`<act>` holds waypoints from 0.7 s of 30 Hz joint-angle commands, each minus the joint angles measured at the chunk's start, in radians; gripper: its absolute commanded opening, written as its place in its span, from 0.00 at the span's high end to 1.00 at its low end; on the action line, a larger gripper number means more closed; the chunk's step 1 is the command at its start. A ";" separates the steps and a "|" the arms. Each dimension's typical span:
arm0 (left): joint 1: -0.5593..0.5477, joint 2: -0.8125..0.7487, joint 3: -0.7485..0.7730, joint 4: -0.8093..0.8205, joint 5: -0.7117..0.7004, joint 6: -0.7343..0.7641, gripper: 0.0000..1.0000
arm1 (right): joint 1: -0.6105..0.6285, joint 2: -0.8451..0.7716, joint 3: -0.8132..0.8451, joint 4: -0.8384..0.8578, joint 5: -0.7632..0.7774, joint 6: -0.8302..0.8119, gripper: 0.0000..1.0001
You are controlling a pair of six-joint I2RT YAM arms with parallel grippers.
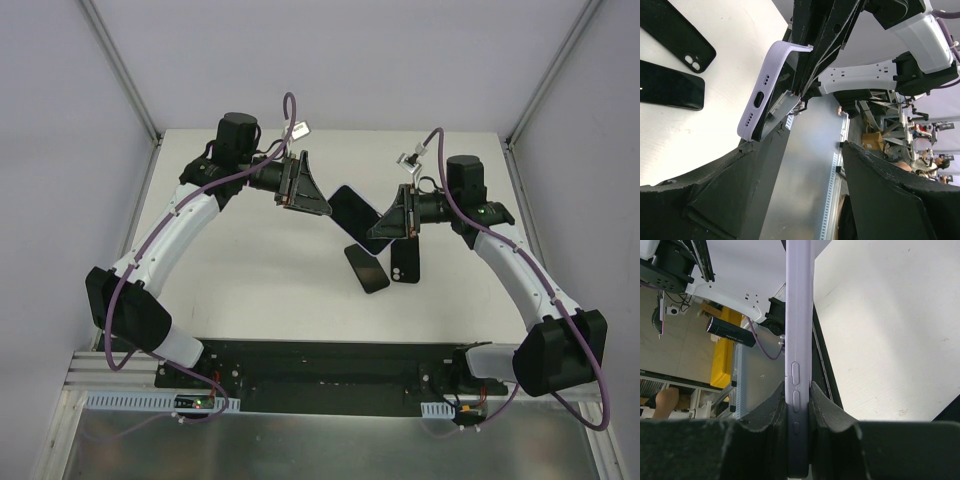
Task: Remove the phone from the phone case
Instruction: Remove the phone case from the phone.
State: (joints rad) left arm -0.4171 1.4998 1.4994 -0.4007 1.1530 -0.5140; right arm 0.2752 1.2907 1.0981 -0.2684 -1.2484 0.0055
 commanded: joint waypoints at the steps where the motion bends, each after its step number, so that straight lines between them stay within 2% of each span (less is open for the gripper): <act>1: 0.011 -0.039 0.024 0.048 0.039 0.003 0.28 | -0.001 -0.027 0.013 0.012 -0.040 -0.038 1.00; 21: 0.005 0.003 0.031 0.086 0.036 -0.018 0.28 | 0.009 -0.028 -0.014 0.106 -0.077 0.053 1.00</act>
State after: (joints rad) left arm -0.4171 1.4998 1.4994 -0.3771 1.1553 -0.5163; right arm 0.2752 1.2907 1.0824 -0.2577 -1.2495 0.0254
